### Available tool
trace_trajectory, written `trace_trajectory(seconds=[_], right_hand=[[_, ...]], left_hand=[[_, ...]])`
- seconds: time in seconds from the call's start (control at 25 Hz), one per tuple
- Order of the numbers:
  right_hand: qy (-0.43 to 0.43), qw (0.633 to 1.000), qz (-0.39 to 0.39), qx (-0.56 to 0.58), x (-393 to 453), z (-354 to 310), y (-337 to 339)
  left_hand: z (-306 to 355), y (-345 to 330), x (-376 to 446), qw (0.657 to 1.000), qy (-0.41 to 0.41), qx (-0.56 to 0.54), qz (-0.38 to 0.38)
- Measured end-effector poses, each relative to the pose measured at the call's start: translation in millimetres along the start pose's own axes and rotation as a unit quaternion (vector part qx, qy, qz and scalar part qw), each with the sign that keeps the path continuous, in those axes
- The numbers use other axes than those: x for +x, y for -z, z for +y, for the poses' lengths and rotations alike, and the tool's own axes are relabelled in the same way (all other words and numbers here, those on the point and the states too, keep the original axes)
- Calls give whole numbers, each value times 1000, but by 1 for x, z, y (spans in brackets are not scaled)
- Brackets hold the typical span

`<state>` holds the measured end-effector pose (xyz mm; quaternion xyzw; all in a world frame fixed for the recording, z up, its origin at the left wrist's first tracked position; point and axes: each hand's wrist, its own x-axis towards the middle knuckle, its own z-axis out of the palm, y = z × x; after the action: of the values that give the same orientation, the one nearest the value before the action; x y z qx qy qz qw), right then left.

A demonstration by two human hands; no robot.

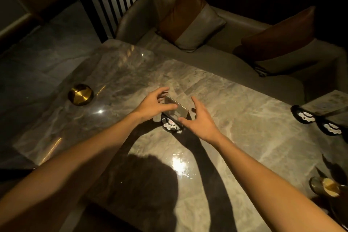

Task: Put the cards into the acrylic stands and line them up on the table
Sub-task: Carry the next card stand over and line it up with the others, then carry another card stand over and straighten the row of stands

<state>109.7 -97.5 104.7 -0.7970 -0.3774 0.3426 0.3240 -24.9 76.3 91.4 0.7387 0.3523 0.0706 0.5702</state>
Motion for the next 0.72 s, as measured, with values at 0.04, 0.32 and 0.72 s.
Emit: trace_trajectory(seconds=[0.04,0.32,0.72], right_hand=[[1,1000,-4,0,1,4,-5],[41,999,30,-18,8,20,5],[-18,999,47,-5,2,68,136]], left_hand=[[-5,-2,2,1000,0,0,-5],[-5,-13,13,999,-5,-30,24],[81,-94,48,992,-74,69,-78]])
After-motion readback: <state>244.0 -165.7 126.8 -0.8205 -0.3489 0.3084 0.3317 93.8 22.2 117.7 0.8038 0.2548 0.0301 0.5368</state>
